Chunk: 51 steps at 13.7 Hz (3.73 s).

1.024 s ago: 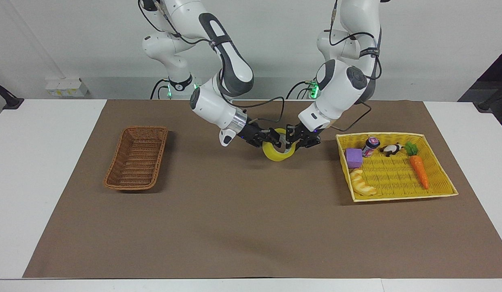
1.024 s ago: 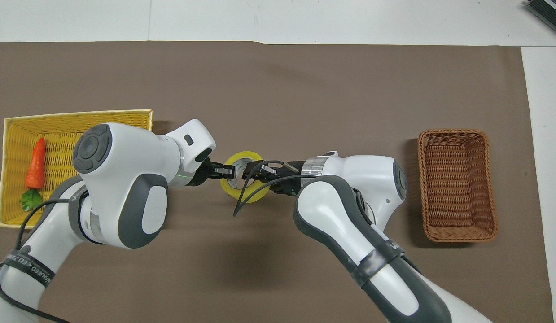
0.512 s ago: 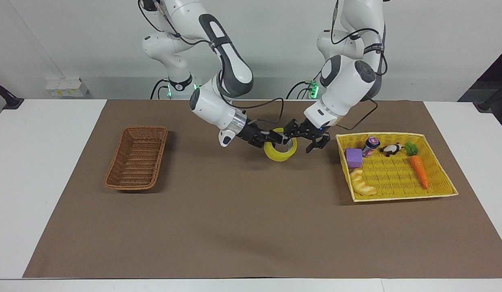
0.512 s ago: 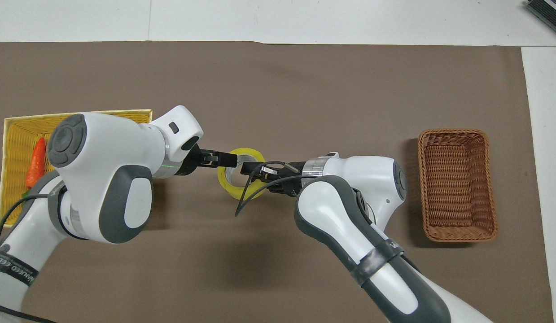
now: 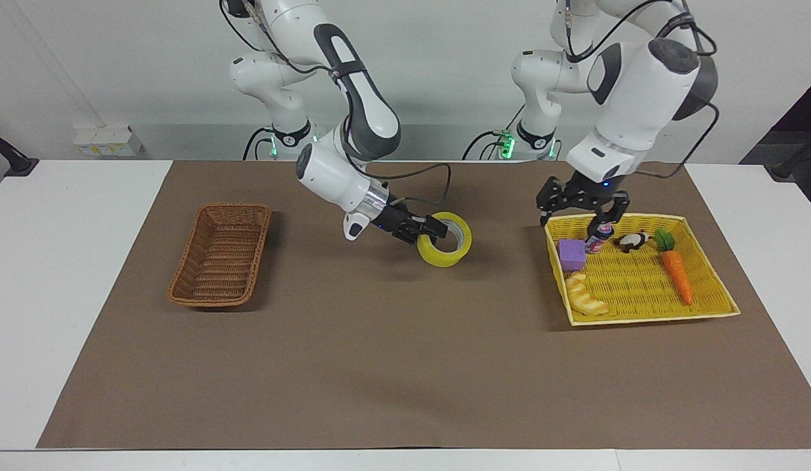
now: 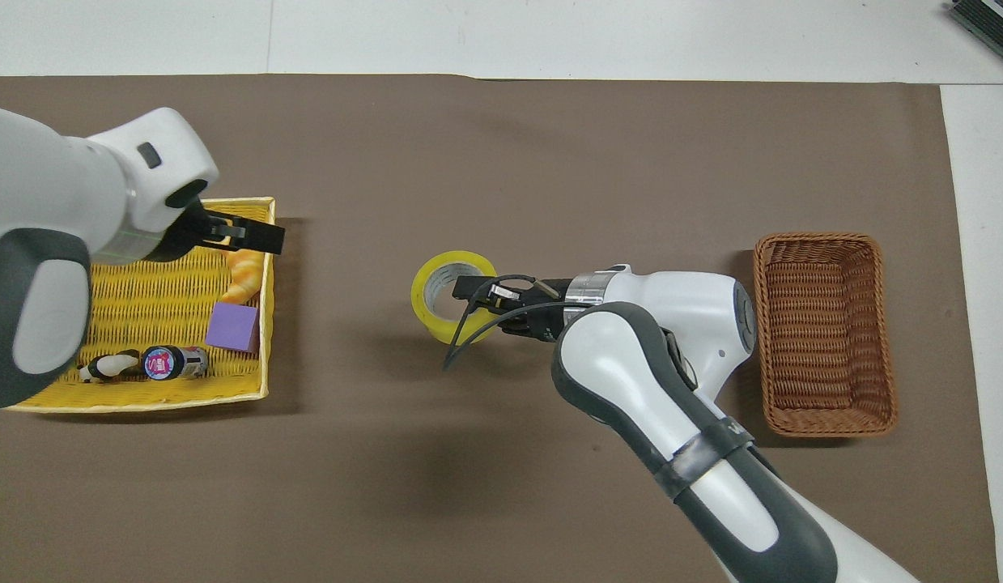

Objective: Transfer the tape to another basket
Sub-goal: 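Open the left gripper and withdraw it while the right gripper holds tape, then carry the tape with the right gripper over the brown wicker basket, then lower the tape into the wicker basket and open the right gripper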

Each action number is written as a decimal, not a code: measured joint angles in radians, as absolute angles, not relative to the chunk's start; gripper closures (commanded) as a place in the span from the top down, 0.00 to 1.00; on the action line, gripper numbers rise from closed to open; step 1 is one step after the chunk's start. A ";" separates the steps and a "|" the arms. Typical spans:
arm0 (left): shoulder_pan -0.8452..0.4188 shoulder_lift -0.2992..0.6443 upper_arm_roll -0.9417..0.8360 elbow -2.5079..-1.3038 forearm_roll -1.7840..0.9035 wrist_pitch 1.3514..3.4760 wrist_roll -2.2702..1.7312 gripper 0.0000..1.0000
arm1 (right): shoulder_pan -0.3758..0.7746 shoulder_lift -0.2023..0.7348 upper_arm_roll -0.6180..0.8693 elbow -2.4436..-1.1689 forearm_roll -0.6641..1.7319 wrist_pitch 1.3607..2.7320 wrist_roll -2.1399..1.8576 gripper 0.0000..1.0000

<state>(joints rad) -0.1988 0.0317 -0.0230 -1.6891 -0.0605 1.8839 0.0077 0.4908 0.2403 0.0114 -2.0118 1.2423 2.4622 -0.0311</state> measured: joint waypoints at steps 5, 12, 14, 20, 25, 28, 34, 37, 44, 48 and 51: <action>-0.084 0.027 -0.018 -1.471 -0.033 1.596 0.037 1.00 | 0.378 0.210 0.009 -1.989 1.021 2.426 -0.033 0.00; -0.069 -0.061 -0.020 -1.432 -0.032 1.451 0.050 1.00 | 0.163 0.175 0.005 -1.889 0.586 2.156 -0.033 0.00; -0.069 -0.064 -0.020 -1.435 -0.032 1.448 0.050 1.00 | 0.109 0.168 0.004 -1.847 0.473 2.079 -0.033 0.00; -0.068 -0.064 -0.018 -1.442 -0.032 1.447 0.050 1.00 | -0.009 0.163 0.003 -1.793 0.212 2.021 -0.044 0.00; -0.066 -0.064 -0.018 -1.442 -0.032 1.447 0.050 1.00 | -0.126 0.163 0.002 -1.793 0.110 2.015 -0.156 0.00; -0.060 -0.064 -0.018 -1.442 -0.032 1.447 0.050 1.00 | -0.174 0.158 0.002 -1.794 0.048 1.997 -0.167 0.00; -0.060 -0.064 -0.018 -1.442 -0.032 1.447 0.050 1.00 | -0.241 0.123 0.002 -1.851 -0.028 1.983 -0.168 0.00; -0.060 -0.064 -0.018 -1.442 -0.032 1.447 0.050 1.00 | -0.260 0.110 0.002 -1.890 -0.030 1.983 -0.168 0.00; -0.060 -0.064 -0.018 -1.442 -0.032 1.447 0.050 1.00 | -0.254 0.099 0.008 -2.028 -0.030 2.032 -0.137 0.00; -0.060 -0.064 -0.018 -1.442 -0.032 1.447 0.050 1.00 | -0.205 0.099 0.011 -2.124 -0.030 2.097 -0.061 1.00; -0.060 -0.064 -0.018 -1.442 -0.032 1.447 0.050 1.00 | -0.168 0.094 0.013 -2.128 -0.030 2.098 -0.038 1.00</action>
